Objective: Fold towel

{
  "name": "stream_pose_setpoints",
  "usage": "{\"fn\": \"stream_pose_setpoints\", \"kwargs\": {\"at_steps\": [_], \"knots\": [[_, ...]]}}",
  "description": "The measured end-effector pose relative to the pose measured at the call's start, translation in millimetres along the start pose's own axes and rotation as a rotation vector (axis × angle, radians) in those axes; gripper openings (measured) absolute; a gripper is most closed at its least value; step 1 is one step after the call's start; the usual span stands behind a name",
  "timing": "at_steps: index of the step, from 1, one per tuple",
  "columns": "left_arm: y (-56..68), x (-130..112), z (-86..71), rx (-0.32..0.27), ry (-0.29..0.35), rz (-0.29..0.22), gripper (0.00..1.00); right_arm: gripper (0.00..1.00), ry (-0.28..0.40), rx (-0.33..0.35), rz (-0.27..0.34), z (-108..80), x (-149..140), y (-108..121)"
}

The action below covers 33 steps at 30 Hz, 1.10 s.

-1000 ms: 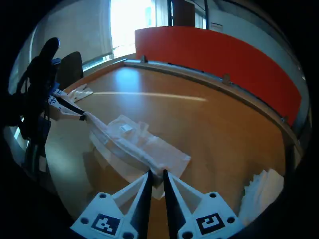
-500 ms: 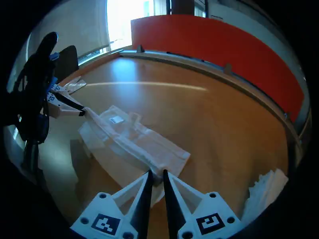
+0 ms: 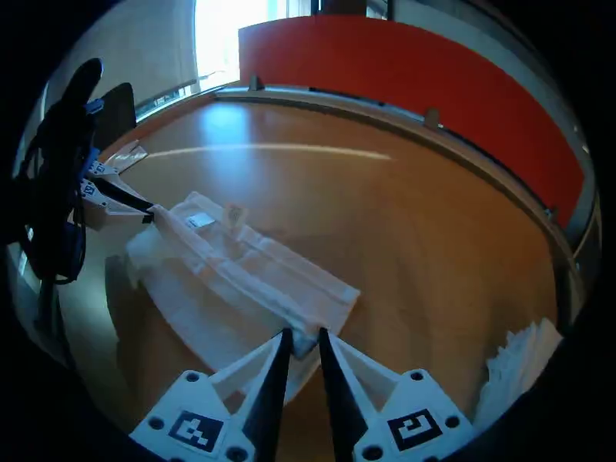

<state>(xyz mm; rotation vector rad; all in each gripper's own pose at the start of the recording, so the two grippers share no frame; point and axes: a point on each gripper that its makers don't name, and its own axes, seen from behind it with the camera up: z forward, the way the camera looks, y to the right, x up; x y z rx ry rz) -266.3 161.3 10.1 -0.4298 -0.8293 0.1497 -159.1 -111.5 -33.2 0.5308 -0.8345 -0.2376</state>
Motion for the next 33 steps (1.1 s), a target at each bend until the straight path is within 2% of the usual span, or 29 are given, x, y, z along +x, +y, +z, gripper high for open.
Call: {"fn": "stream_pose_setpoints", "kwargs": {"at_steps": [4, 6, 8, 10, 18, 23, 27, 33], "knots": [[-4.2, -1.9, 3.7, 0.013, -0.009, 0.009, 0.4, 0.57, 0.005, -0.033, -0.006, 3.9, 0.6, 7.9], [-6.4, -1.9, 5.0, 0.02, -0.012, 0.015, 0.47, 0.63, 0.01, -0.05, -0.012, 4.9, 2.0, 11.9], [-9.5, -0.9, 6.0, 0.03, -0.011, 0.02, 0.53, 0.66, 0.011, -0.06, -0.018, 5.9, 2.9, 14.9], [-12.9, 1.0, 6.6, 0.04, -0.008, 0.026, 0.65, 0.7, 0.012, -0.068, -0.022, 6.6, 3.7, 17.6], [-27.3, 9.5, 3.6, 0.086, 0.014, 0.039, 0.93, 0.83, 0.024, -0.097, -0.017, 7.5, 8.0, 27.3], [-33.9, 15.5, -3.0, 0.108, 0.042, 0.026, 0.93, 0.95, 0.039, -0.105, -0.014, 4.8, 11.6, 29.1], [-34.4, 20.1, -8.0, 0.105, 0.067, 0.005, 0.94, 0.96, 0.046, -0.108, -0.012, 2.9, 12.3, 29.3], [-31.4, 19.7, -9.4, 0.09, 0.07, -0.016, 0.94, 0.96, 0.052, -0.106, -0.007, -1.0, 12.7, 27.0]]}}
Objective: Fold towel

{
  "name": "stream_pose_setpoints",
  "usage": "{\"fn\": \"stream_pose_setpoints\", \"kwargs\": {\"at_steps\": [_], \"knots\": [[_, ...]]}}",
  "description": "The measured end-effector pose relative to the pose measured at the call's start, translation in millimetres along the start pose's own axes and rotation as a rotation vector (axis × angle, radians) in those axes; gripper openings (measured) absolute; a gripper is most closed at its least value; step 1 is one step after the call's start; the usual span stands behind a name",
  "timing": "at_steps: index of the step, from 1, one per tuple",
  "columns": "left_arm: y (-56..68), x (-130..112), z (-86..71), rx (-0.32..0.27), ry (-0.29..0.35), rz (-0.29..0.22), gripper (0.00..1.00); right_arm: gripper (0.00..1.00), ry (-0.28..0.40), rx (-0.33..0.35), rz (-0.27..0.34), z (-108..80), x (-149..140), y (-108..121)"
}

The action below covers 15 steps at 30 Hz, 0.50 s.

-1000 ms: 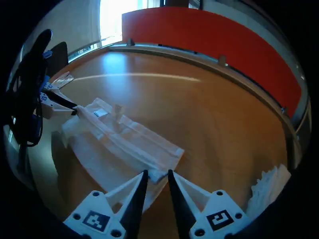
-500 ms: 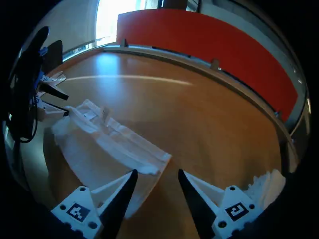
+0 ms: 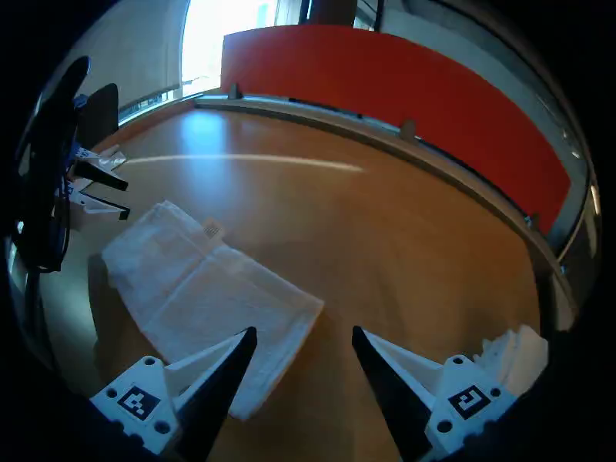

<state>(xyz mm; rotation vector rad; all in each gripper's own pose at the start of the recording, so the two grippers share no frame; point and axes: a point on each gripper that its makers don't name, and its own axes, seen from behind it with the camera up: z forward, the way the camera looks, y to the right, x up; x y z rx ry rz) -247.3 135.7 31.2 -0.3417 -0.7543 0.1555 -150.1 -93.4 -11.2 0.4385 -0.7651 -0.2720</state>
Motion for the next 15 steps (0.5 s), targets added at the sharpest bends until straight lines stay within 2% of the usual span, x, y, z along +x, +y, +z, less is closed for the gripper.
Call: {"fn": "stream_pose_setpoints", "kwargs": {"at_steps": [6, 15], "knots": [[2.8, -2.9, -4.7, -0.006, 0.002, -0.013, 0.95, 0.96, 0.007, 0.01, -0.002, -8.6, 0.5, -6.2], [3.4, -16.7, -23.1, -0.004, 0.005, -0.044, 0.95, 0.96, 0.023, 0.016, 0.008, -29.3, -4.7, -17.2]]}}
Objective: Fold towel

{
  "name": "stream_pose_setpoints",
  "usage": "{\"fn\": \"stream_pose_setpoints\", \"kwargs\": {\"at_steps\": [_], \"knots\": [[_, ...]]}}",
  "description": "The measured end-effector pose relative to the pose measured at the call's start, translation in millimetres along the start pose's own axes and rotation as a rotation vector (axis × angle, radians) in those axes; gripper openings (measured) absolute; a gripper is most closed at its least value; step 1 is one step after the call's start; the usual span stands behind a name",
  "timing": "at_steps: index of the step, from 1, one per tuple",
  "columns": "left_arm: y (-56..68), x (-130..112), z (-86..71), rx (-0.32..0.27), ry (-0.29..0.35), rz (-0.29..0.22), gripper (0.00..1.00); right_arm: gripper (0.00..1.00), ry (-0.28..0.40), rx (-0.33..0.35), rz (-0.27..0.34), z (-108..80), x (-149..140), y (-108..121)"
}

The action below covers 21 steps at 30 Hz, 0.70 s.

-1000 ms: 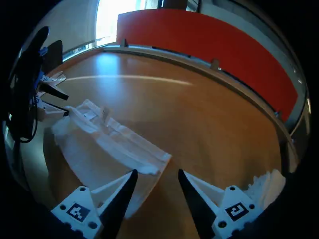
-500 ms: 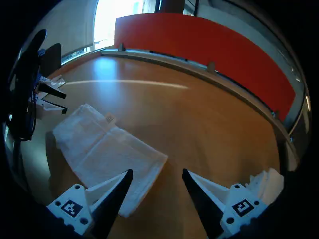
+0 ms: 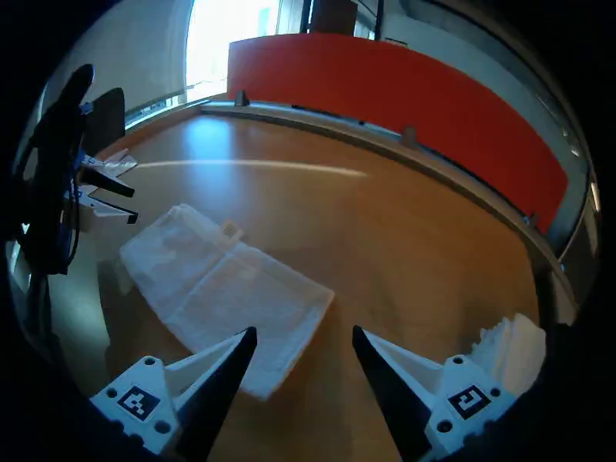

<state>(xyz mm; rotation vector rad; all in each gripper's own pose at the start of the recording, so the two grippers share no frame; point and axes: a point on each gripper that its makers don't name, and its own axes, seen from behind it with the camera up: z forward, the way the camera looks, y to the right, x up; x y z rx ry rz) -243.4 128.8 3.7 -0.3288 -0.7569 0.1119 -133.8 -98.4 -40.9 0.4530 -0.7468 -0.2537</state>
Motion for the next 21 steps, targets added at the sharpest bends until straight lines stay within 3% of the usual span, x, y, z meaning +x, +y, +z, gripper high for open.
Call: {"fn": "stream_pose_setpoints", "kwargs": {"at_steps": [12, 21], "knots": [[-1.7, -26.7, -30.8, 0.022, 0.001, -0.057, 0.95, 0.96, 0.011, -0.013, 0.026, -30.2, -16.0, -9.4], [-1.1, -34.8, -38.2, 0.036, 0.003, -0.087, 0.94, 0.96, 0.015, -0.013, 0.033, -34.8, -17.3, -9.2]]}}
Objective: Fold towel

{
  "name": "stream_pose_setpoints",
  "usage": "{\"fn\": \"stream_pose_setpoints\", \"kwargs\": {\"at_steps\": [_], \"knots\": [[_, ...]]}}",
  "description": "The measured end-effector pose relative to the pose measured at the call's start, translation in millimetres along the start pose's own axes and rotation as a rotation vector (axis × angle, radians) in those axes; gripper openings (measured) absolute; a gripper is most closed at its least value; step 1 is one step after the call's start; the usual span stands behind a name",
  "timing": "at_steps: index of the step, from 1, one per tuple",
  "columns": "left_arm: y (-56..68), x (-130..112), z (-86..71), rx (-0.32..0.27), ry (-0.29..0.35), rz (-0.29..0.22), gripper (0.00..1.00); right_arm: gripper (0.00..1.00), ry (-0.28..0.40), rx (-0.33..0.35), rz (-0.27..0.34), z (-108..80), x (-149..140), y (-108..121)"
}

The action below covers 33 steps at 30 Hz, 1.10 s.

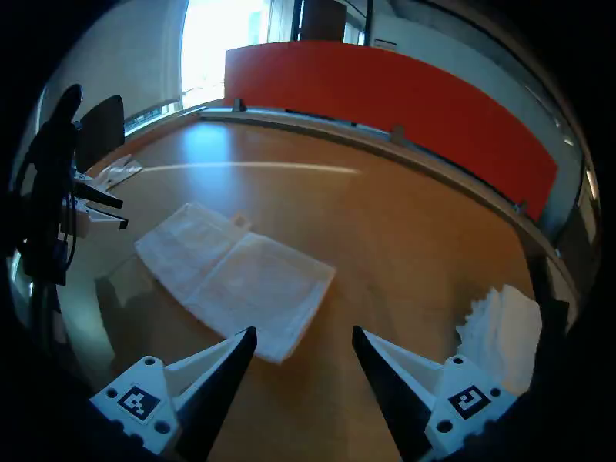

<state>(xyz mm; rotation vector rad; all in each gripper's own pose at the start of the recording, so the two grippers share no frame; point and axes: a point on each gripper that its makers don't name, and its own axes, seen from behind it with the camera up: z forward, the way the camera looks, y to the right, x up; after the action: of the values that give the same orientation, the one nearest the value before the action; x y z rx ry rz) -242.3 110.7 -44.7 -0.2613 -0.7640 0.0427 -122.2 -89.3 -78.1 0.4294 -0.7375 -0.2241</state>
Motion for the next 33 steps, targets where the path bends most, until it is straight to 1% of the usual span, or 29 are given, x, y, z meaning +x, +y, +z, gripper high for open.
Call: {"fn": "stream_pose_setpoints", "kwargs": {"at_steps": [6, 15, 22, 29, 33], "knots": [[-4.3, -3.0, -6.7, 0.017, 0.007, -0.008, 0.94, 0.96, -0.004, 0.019, -0.019, 2.3, -0.5, -2.6], [-19.6, -12.6, -21.7, 0.057, 0.015, -0.041, 0.94, 0.96, -0.006, 0.066, -0.059, 7.5, -0.4, -8.7], [-32.6, -21.0, -36.9, 0.095, 0.023, -0.058, 0.94, 0.95, -0.03, 0.113, -0.104, 12.9, -7.5, -13.8], [-39.2, -30.6, -46.6, 0.112, 0.02, -0.081, 0.94, 0.95, -0.056, 0.148, -0.159, 14.8, -14.4, -15.9], [-41.9, -34.0, -51.6, 0.121, 0.019, -0.087, 0.94, 0.94, -0.072, 0.153, -0.183, 16.6, -19.6, -13.8]]}}
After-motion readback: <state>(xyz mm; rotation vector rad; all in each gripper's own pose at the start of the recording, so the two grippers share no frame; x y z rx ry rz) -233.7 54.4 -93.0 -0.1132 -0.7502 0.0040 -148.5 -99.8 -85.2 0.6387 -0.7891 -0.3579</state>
